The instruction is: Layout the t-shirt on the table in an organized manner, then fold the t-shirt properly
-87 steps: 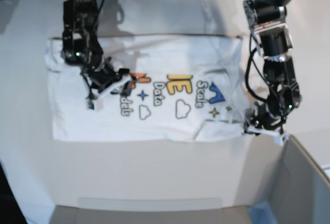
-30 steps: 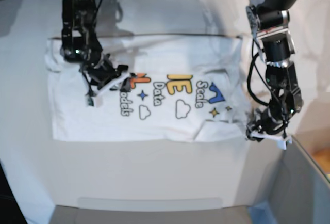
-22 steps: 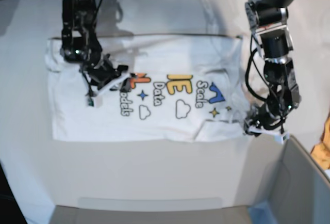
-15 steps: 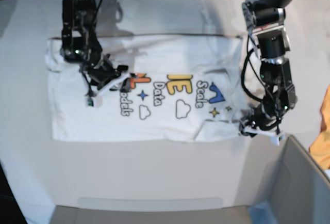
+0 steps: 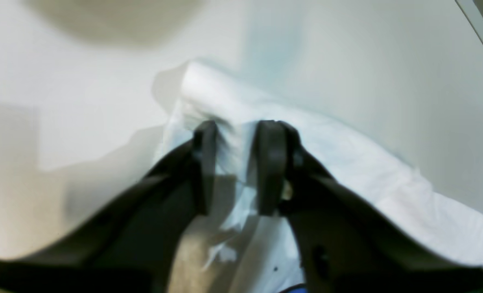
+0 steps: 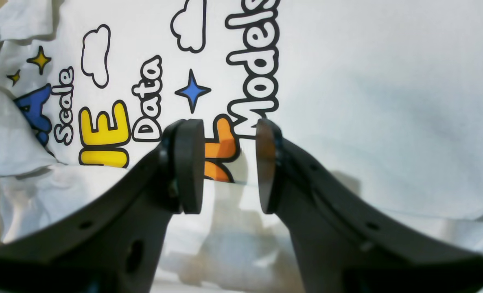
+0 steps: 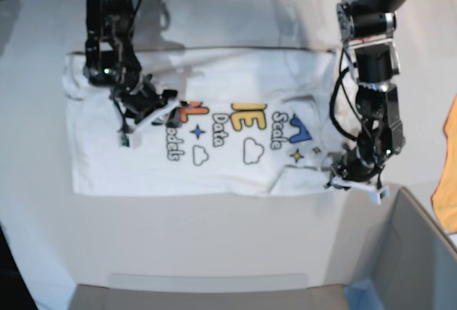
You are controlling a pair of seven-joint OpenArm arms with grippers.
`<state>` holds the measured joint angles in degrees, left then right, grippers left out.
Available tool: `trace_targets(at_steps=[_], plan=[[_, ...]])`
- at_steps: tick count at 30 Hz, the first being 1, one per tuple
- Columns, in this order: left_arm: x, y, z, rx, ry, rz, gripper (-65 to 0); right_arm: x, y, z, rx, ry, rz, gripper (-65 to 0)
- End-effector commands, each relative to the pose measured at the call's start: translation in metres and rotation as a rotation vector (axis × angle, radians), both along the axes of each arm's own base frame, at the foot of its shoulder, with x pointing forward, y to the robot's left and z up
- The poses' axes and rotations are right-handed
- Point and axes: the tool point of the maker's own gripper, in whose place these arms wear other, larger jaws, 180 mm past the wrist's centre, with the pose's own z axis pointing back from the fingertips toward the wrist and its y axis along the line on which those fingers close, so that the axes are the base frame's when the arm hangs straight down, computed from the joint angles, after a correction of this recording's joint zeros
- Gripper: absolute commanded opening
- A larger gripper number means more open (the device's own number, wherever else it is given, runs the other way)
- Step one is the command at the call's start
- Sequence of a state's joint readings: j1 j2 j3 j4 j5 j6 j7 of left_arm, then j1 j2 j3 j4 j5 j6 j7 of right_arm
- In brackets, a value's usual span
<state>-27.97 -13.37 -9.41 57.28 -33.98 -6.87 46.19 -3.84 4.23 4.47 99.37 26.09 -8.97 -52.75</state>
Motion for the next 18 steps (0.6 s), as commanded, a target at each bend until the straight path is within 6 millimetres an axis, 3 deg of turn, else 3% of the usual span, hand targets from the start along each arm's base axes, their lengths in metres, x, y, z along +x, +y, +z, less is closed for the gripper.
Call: trace_targets(at_steps=[1, 5, 10, 13, 18], plan=[[0.021, 0.007, 0.031, 0.015, -0.087, 0.012, -53.1, 0.009, 0.002, 0.015, 0.009, -0.054, 0.003, -43.4], [0.024, 0.006, 0.028, 0.005, -0.072, 0.014, -61.4, 0.009, 0.002, 0.015, 0.009, -0.054, 0.003, -43.4], [0.030, 0.005, 0.038, -0.005, -0.084, 0.009, -62.9, 0.009, 0.001, 0.015, 0.008, -0.057, 0.002, -43.4], [0.031, 0.001, 0.055, -0.001, -0.103, -0.018, -63.0, 0.013, -0.001, 0.018, 0.003, -0.068, -0.001, -43.4], [0.024, -0.015, 0.085, 0.013, -0.134, -0.093, -64.7, 0.033, -0.027, 0.038, -0.047, -0.130, -0.027, -43.4]])
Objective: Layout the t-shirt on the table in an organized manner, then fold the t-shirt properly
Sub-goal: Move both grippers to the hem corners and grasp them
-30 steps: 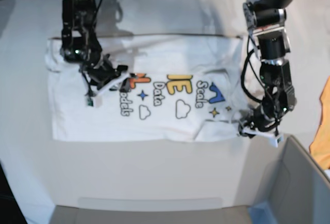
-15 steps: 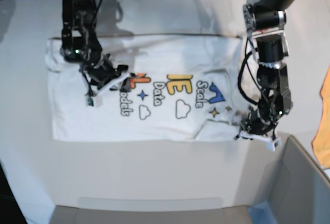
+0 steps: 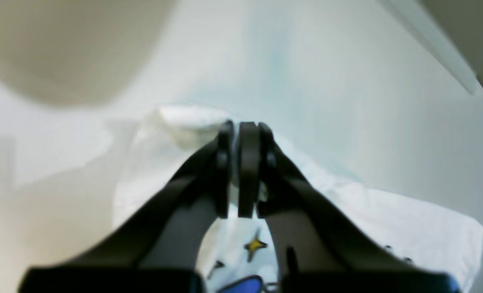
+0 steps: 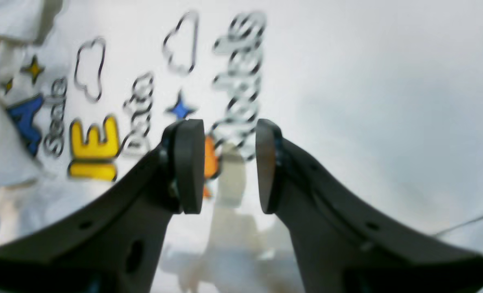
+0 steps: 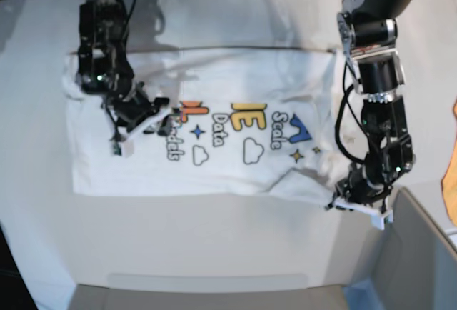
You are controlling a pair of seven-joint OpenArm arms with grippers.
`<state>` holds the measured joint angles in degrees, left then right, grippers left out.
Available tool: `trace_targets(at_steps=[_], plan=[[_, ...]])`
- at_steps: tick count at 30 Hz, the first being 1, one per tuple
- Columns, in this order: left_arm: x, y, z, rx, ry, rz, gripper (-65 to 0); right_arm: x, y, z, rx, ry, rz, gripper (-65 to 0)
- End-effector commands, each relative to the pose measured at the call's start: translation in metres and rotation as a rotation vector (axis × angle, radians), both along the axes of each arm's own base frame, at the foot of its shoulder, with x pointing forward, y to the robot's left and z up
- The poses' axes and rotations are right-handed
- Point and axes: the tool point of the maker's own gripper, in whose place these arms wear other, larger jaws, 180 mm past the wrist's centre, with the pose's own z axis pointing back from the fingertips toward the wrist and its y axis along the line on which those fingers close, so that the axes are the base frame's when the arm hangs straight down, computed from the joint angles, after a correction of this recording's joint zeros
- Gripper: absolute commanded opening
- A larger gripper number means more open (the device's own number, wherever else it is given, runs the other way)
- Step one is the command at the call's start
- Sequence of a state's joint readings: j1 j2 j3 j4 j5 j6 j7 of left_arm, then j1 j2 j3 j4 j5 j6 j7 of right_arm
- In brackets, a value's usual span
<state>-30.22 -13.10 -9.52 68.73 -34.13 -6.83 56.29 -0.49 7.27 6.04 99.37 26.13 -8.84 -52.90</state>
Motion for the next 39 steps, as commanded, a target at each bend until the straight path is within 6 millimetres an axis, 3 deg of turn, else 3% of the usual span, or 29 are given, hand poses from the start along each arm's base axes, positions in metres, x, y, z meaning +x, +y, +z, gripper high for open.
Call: trace_targets(at_steps=[1, 6, 9, 12, 19, 24, 29, 32, 36, 39], plan=[[0.006, -0.001, 0.025, 0.009, -0.066, -0.010, -65.0, 0.018, -0.012, 0.026, 0.001, -0.090, -0.031, -43.4], [-0.014, -0.013, 0.041, 0.039, -0.077, -0.069, -65.0, 0.050, -0.066, 0.070, -0.025, -0.205, -0.155, -43.4], [-0.032, -0.020, 0.034, 0.049, -0.052, -0.098, -65.0, 0.060, -0.091, 0.085, -0.084, -0.237, -0.170, -43.4], [-0.048, -0.014, 0.037, 0.054, -0.061, -0.082, -65.0, 0.072, -0.115, 0.093, -0.134, -0.240, -0.192, -43.4], [-0.065, -0.006, 0.046, 0.015, -0.056, -0.047, -65.0, 0.105, -0.185, 0.087, -0.196, -0.229, -0.312, -43.4], [-0.065, -0.005, 0.046, 0.013, -0.054, -0.044, -65.0, 0.120, -0.227, 0.058, -0.194, -0.150, -0.380, -43.4], [-0.065, -0.011, 0.045, -0.001, -0.054, -0.049, -65.0, 0.129, -0.228, 0.038, -0.177, -0.123, -0.384, -43.4], [-0.065, -0.015, 0.044, -0.012, -0.054, -0.052, -65.0, 0.130, -0.215, 0.016, -0.198, -0.100, -0.352, -43.4], [-0.065, -0.015, 0.044, -0.013, -0.055, -0.052, -65.0, 0.130, -0.182, -0.008, -0.214, -0.068, -0.276, -43.4], [-0.064, -0.015, 0.045, -0.014, -0.058, -0.051, -65.0, 0.122, -0.178, -0.021, -0.205, -0.042, -0.294, -43.4]])
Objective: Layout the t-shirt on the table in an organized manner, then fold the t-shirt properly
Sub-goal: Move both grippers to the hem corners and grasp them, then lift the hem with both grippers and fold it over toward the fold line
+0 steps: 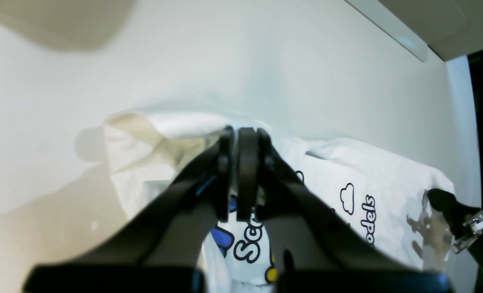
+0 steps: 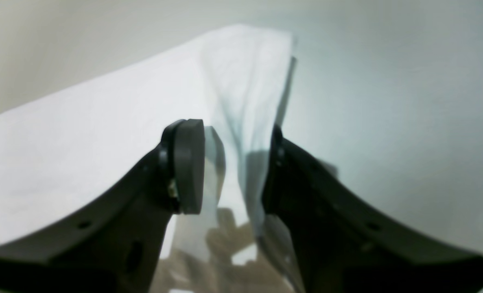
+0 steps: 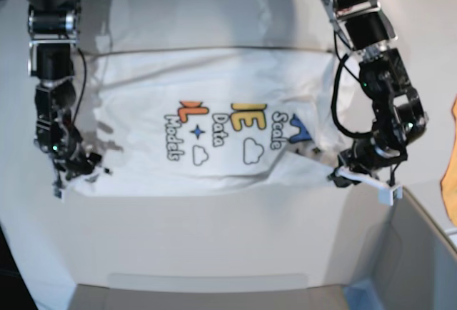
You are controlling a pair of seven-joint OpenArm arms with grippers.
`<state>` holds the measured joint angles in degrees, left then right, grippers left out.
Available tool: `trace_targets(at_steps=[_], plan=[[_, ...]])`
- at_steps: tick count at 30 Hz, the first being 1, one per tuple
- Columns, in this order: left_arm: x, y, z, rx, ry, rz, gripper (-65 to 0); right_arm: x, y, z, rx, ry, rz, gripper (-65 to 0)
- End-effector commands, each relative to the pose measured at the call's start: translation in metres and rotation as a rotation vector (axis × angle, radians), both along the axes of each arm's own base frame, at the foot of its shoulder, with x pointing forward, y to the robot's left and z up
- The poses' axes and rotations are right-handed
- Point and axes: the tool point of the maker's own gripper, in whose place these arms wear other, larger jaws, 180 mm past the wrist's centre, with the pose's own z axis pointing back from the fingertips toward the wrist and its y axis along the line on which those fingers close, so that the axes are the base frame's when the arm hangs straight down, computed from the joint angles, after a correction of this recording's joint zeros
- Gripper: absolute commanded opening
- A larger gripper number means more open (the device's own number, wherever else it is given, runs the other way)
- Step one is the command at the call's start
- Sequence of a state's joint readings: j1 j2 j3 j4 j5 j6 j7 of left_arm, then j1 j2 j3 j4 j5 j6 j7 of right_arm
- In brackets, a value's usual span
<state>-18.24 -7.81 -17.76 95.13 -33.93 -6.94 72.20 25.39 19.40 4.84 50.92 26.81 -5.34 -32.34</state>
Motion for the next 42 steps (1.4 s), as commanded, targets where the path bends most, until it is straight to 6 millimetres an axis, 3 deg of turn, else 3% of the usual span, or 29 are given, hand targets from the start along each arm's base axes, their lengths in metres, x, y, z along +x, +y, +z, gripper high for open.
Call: trace_targets(at_steps=[1, 7, 13, 15, 20, 23, 28, 37, 42], plan=[[0.008, 0.002, 0.018, 0.007, -0.051, -0.002, -65.0, 0.010, -0.017, 0.020, -0.029, -0.047, -0.038, -43.4], [0.008, 0.003, 0.018, 0.007, -0.050, -0.001, -65.0, 0.004, -0.025, 0.018, -0.047, -0.055, -0.065, -43.4], [0.008, 0.003, 0.019, 0.006, -0.052, -0.001, -65.0, 0.002, -0.020, 0.012, -0.041, -0.041, -0.057, -43.8], [0.009, 0.003, 0.019, 0.006, -0.054, -0.001, -65.0, 0.000, -0.017, 0.008, -0.037, -0.038, -0.054, -47.2], [0.009, 0.003, 0.019, 0.006, -0.054, -0.001, -65.0, -0.001, -0.018, 0.008, -0.041, -0.041, -0.055, -65.0], [0.009, 0.002, 0.019, 0.007, -0.052, -0.003, -65.0, 0.001, -0.022, 0.018, -0.054, -0.063, -0.053, -65.0], [0.009, 0.002, 0.020, 0.006, -0.050, -0.007, -65.0, 0.000, -0.009, 0.039, -0.075, -0.130, -0.002, -65.0], [0.001, -0.002, 0.038, 0.035, -0.083, -0.028, -65.0, -0.032, 0.018, 0.041, -0.091, -0.169, 0.077, -65.0], [-0.009, -0.001, 0.039, 0.059, -0.093, -0.028, -65.0, -0.047, 0.030, 0.057, -0.095, -0.225, 0.108, -65.0]])
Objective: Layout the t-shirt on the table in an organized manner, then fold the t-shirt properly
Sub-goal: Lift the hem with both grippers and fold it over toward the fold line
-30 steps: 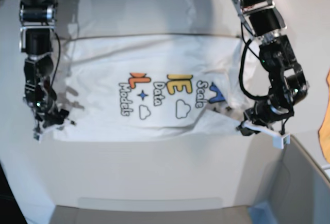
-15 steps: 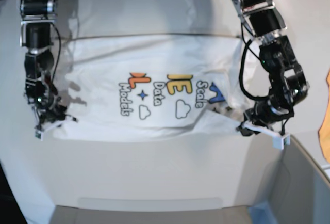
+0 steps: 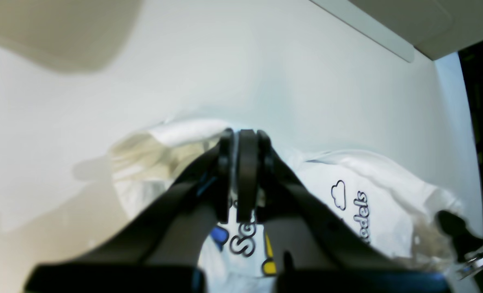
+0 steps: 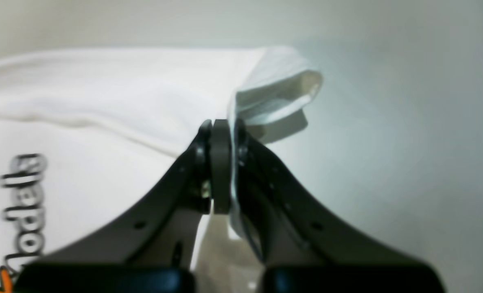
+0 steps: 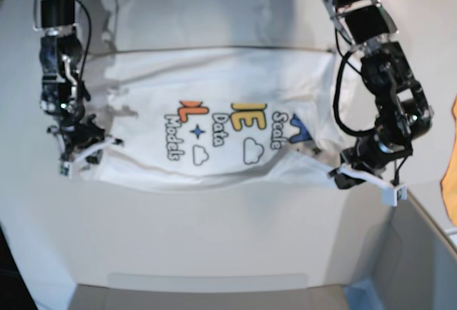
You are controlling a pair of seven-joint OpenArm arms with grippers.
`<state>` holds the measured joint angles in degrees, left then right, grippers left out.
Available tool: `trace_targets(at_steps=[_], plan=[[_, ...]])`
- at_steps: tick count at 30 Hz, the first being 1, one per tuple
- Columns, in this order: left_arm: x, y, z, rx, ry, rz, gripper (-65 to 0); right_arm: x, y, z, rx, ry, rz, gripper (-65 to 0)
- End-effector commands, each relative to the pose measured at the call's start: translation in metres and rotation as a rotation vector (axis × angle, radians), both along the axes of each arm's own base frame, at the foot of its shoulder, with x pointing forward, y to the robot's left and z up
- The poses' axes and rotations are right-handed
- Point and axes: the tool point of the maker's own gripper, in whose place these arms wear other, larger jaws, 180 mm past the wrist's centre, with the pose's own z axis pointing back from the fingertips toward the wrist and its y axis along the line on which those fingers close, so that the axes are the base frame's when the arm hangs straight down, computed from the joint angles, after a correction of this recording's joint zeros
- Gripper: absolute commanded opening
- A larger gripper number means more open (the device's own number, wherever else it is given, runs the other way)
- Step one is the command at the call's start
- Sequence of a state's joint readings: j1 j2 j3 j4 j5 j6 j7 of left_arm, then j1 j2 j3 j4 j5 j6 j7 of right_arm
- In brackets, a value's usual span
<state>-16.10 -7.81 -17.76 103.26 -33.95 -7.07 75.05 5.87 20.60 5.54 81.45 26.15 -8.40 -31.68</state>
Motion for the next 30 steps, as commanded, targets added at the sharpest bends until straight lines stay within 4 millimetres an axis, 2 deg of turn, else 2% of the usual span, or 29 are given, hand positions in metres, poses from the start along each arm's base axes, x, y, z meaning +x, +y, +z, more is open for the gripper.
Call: trace_targets(at_steps=[1, 5, 8, 14, 17, 20, 23, 26, 30], plan=[[0.003, 0.002, 0.017, 0.014, -0.047, -0.004, -65.0, 0.007, -0.010, 0.025, -0.010, -0.079, -0.020, -65.0], [-0.009, 0.002, 0.013, 0.030, -0.040, -0.005, -65.0, 0.000, -0.019, 0.041, 0.019, -0.131, -0.070, -65.0], [-0.017, 0.001, 0.007, 0.038, -0.027, -0.006, -65.0, -0.008, -0.025, 0.046, 0.021, -0.147, -0.085, -65.0], [-0.035, 0.001, 0.010, 0.071, -0.042, -0.005, -65.0, -0.024, -0.021, 0.044, 0.014, -0.142, -0.073, -65.0], [-0.045, 0.012, 0.009, 0.076, -0.037, 0.029, -65.0, -0.030, -0.022, 0.038, 0.009, -0.129, -0.078, -65.0], [-0.052, 0.017, 0.006, 0.079, -0.029, 0.047, -65.0, -0.036, -0.041, 0.038, 0.011, -0.131, -0.132, -65.0], [-0.059, 0.014, 0.004, 0.011, -0.017, 0.027, -65.0, -0.040, -0.053, 0.040, 0.022, -0.139, -0.176, -65.0], [-0.065, 0.012, 0.015, -0.122, -0.050, 0.006, -65.0, -0.041, -0.062, 0.043, 0.020, -0.147, -0.199, -65.0], [-0.084, 0.020, 0.010, -0.220, -0.047, 0.021, -65.0, -0.045, -0.061, 0.039, 0.019, -0.136, -0.198, -65.0]])
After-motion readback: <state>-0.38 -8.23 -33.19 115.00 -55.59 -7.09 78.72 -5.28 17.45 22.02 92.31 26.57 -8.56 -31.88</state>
